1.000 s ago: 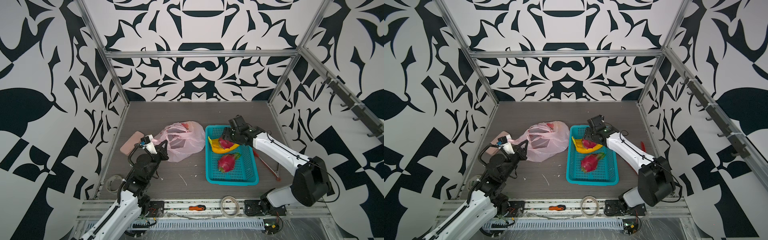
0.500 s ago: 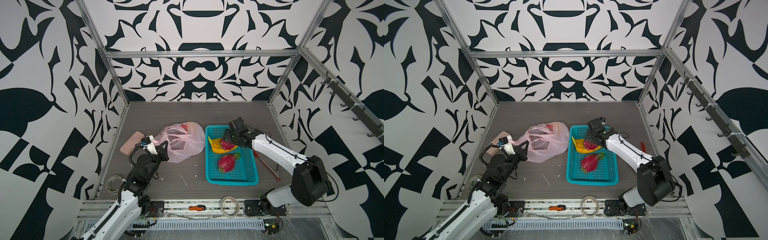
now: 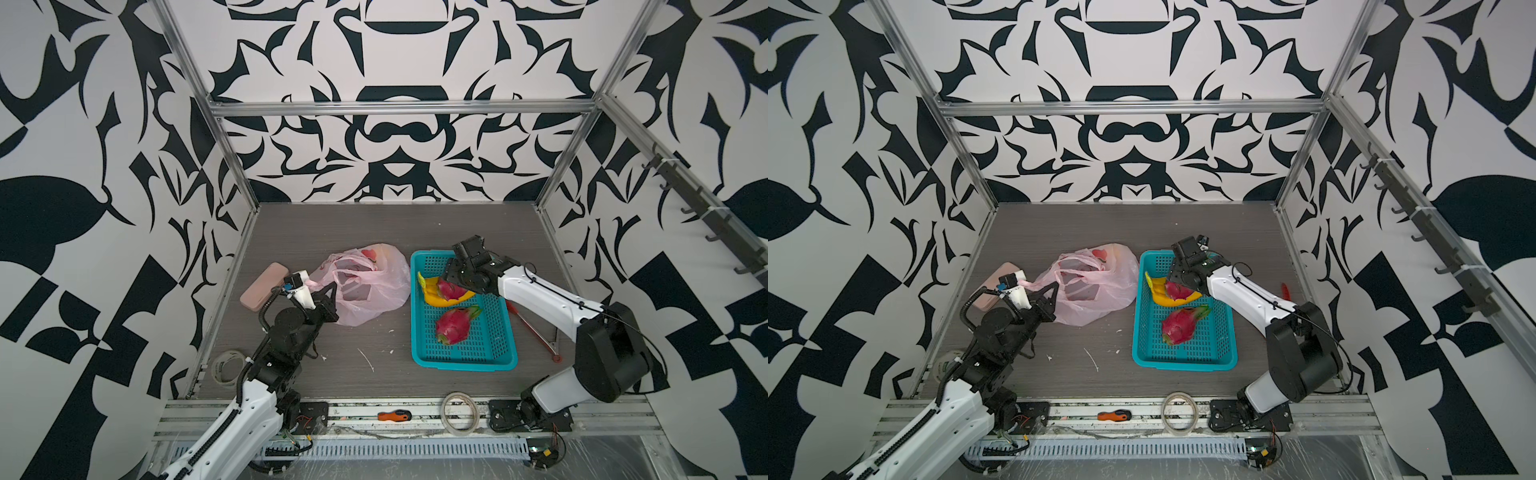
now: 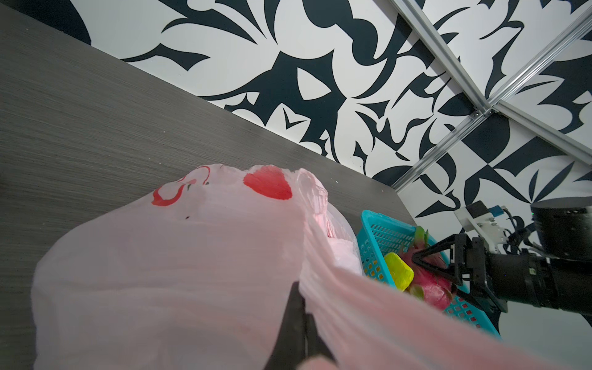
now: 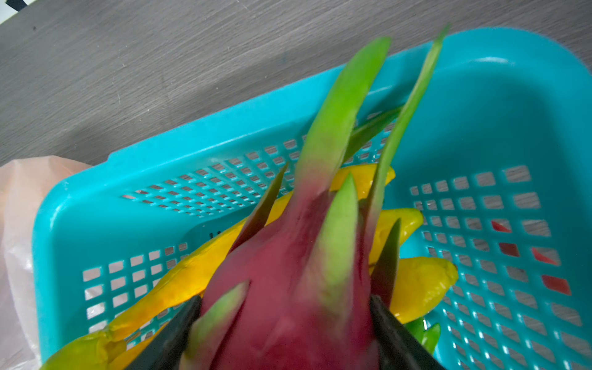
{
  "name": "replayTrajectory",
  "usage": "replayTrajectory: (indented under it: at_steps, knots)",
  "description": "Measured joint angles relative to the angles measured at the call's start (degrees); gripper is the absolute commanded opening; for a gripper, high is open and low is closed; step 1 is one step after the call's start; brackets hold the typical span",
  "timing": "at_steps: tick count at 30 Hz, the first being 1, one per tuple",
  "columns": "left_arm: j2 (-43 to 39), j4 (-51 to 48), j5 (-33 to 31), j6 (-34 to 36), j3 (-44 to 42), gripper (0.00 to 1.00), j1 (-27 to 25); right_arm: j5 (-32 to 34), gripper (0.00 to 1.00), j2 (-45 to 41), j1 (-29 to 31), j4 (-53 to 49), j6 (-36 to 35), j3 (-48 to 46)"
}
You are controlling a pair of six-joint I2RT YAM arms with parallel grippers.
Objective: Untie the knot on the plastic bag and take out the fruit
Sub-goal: 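Lower the dragon fruit onto the bananas and open the right gripper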
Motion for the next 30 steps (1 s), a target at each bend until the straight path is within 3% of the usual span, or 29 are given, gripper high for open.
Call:
replayTrajectory:
  at_steps: [13,19,30]
  knots:
    - [-1.0,0.0,0.1,0.0,-0.1,0.0,0.0,0.0,0.77,0.2,0.0,0.3,0.3,0.0]
    - [-1.1,0.0,0.1,0.0,-0.1,0.0,0.0,0.0,0.94,0.2,0.0,0.3,0.9,0.0]
    - [-1.7,-0.1,0.2,0.3,-0.3,0.0,0.0,1.2,0.99,-2.5,0.1,-0.4,0.8,0.0]
